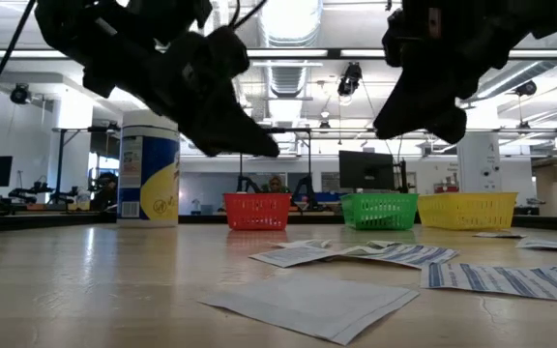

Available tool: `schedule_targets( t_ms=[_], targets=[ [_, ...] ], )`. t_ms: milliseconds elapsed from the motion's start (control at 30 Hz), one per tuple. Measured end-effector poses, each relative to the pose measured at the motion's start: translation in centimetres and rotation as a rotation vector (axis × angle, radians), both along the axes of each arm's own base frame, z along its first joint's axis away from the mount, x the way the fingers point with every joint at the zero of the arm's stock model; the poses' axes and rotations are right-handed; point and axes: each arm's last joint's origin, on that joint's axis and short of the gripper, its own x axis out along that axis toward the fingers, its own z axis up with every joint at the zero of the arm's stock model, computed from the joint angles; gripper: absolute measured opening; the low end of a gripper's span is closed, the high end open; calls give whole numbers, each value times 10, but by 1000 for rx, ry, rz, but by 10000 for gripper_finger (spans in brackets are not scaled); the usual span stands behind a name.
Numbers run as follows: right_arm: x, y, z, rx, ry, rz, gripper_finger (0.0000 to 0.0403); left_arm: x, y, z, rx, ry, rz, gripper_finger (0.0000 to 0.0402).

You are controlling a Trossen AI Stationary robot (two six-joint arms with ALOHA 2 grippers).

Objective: Pick & Place First Aid Supplies
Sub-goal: Put the green bandage in the yellow bin

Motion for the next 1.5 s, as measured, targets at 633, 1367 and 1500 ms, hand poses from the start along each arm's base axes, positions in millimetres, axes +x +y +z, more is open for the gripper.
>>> schedule_targets(
  t_ms=[633,1367,1500],
  targets=[
    [34,7,-42,65,-27,-56,63,4,-20,-34,-26,102,-37,54],
    [45,4,-60,64,-32,-80,66,16,-24,-71,-14,91,11,0],
    [45,3,-61,36,-38,-98,66,16,-24,-75,-26,103,25,0]
  ],
)
